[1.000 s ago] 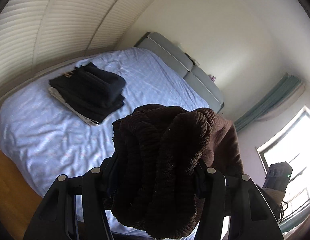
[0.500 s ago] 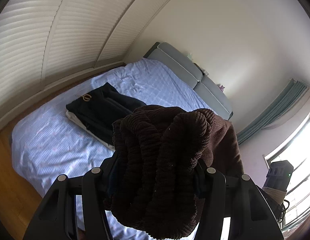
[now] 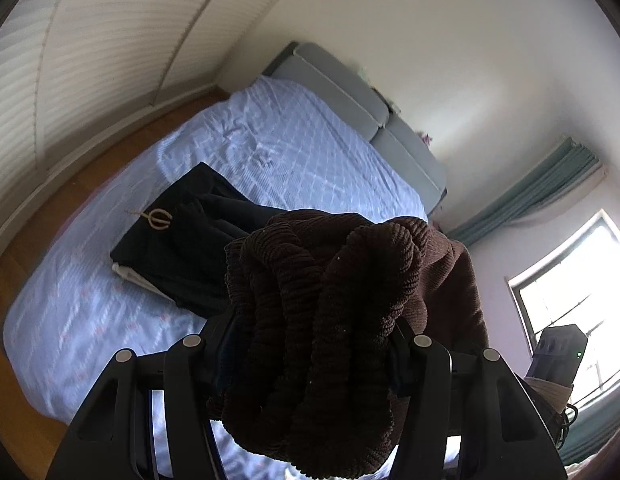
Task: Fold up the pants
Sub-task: 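Carry the folded pants with both grippers toward the stack of dark clothes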
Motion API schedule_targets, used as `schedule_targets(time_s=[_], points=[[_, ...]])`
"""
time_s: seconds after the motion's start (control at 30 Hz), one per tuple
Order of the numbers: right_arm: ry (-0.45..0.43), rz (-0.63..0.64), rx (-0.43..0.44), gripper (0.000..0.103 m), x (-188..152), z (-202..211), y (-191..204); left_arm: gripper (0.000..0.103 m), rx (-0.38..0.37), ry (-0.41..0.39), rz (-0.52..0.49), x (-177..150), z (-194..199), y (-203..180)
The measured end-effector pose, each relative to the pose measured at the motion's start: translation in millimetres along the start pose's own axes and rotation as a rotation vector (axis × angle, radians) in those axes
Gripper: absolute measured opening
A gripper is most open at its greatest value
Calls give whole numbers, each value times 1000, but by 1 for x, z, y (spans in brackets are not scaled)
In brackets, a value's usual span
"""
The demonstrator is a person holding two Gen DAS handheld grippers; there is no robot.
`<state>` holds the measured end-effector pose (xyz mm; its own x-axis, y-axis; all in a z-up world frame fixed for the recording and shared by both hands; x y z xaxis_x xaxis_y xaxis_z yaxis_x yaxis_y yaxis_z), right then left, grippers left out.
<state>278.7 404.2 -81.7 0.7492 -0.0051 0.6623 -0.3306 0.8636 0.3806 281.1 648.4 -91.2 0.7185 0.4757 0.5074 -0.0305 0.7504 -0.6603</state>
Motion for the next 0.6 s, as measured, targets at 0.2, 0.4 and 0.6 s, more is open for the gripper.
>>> schedule_targets(time_s=[0.2, 0.4, 0.6], points=[[11, -58, -42, 38, 12, -52, 15, 56, -9, 78, -51, 52, -36, 39], [12, -72, -101, 38, 52, -119, 0, 56, -30, 157, -91, 117, -106, 75], [71, -83, -161, 38, 71, -179, -24, 56, -27, 238, -122, 150, -174, 105]])
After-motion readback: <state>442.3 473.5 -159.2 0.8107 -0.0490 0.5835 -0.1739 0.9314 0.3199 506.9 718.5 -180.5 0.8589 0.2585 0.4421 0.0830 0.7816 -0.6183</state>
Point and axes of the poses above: each gripper's, at about its wrist camera, not at the fingertips, and z roughly against the way its jaws point, y to its left, x to its top, the point moved 7 cm from there along -z, roughly the way its jaws point, and after that the axes turned 4 degrees about -x, right-handed, at the moved point
